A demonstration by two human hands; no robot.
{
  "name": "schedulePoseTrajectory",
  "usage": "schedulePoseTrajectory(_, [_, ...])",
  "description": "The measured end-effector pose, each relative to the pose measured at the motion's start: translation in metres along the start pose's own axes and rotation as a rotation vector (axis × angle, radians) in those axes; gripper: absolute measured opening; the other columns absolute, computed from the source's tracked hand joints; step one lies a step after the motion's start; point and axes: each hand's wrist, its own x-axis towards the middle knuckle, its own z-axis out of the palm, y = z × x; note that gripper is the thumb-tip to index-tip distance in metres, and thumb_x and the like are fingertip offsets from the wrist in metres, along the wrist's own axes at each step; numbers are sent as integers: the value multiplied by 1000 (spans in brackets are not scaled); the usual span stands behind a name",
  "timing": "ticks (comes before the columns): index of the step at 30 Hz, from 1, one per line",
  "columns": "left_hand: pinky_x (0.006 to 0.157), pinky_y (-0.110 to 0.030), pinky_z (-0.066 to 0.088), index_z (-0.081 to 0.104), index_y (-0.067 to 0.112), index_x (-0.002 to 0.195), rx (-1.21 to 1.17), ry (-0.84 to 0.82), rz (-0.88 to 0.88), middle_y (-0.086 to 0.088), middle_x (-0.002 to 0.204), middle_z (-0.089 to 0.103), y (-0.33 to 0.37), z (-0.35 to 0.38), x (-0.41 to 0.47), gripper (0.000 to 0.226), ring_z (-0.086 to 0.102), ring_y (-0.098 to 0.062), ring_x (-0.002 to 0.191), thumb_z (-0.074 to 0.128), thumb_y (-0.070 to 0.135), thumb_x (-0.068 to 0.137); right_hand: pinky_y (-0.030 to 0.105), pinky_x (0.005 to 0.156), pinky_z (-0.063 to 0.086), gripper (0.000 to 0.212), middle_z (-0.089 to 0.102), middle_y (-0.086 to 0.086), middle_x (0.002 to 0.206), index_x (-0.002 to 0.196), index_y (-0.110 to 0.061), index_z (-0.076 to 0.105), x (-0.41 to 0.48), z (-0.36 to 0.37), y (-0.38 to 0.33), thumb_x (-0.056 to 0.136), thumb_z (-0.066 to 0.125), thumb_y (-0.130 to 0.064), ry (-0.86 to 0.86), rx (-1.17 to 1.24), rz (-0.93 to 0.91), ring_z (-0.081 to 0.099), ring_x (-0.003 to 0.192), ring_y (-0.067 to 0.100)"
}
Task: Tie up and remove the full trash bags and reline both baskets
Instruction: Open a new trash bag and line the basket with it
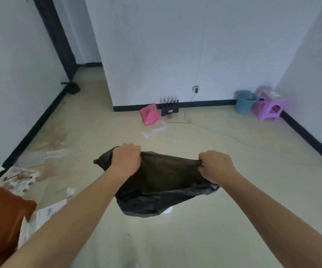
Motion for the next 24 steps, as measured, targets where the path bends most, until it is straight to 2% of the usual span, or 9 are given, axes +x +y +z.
schedulePoseTrajectory(5, [63,-31,37,66,17,104,92,112,235,-2,96,62,16,-9,77,25,58,-21,85,44,28,100,31,68,40,24,68,7,107,105,-16,67,46,-1,24,95,50,-30,-94,-75,196,66,97,30])
schedulePoseTrajectory(10, [71,-27,45,70,19,106,145,198,370,0,103,58,5,-35,149,25,56,-16,87,48,31,102,30,62,40,25,71,5,94,95,-16,69,107,-18,27,96,45,-24,1,-72,338,67,83,27])
schedulePoseTrajectory(14, [70,-34,45,68,17,102,188,123,399,-3,97,66,7,-46,218,24,64,-23,93,45,25,99,31,63,38,31,69,5,99,101,-18,67,140,-23,42,98,40,-34,86,-35,402,67,90,27])
schedulePoseTrajectory(16, [80,-35,47,68,17,102,207,159,449,-2,98,68,22,-45,247,26,63,-23,98,45,30,100,31,64,39,33,67,4,101,104,-19,66,149,-19,57,97,41,-40,104,3,435,66,91,26])
schedulePoseTrajectory(18, [95,-37,42,68,22,105,182,216,508,2,104,70,46,-38,275,31,58,-20,108,42,39,102,32,65,42,33,64,2,100,107,-20,63,159,-11,79,97,41,-42,123,52,475,65,89,26])
schedulePoseTrajectory(21, [109,-44,36,69,24,107,-116,267,523,2,102,72,92,-23,325,33,61,-21,104,42,40,100,34,69,47,33,62,1,102,111,-22,60,174,5,124,97,40,-44,162,136,560,64,89,25])
schedulePoseTrajectory(22, [104,-41,41,67,23,111,-241,279,525,1,97,71,109,-19,342,30,62,-20,97,44,38,99,34,70,48,33,62,1,103,112,-23,59,181,12,143,97,40,-45,170,154,582,64,90,24])
schedulePoseTrajectory(23, [89,-34,48,63,21,119,-343,271,528,2,89,69,128,-20,358,30,62,-16,87,46,35,98,34,71,50,33,62,0,103,112,-23,59,189,17,163,97,40,-46,171,165,597,64,89,24])
schedulePoseTrajectory(24, [69,-25,47,56,20,128,-409,254,533,4,80,65,147,-22,373,34,59,-12,74,47,33,98,34,71,51,33,62,0,102,112,-24,59,199,21,185,96,40,-46,171,173,605,64,89,24])
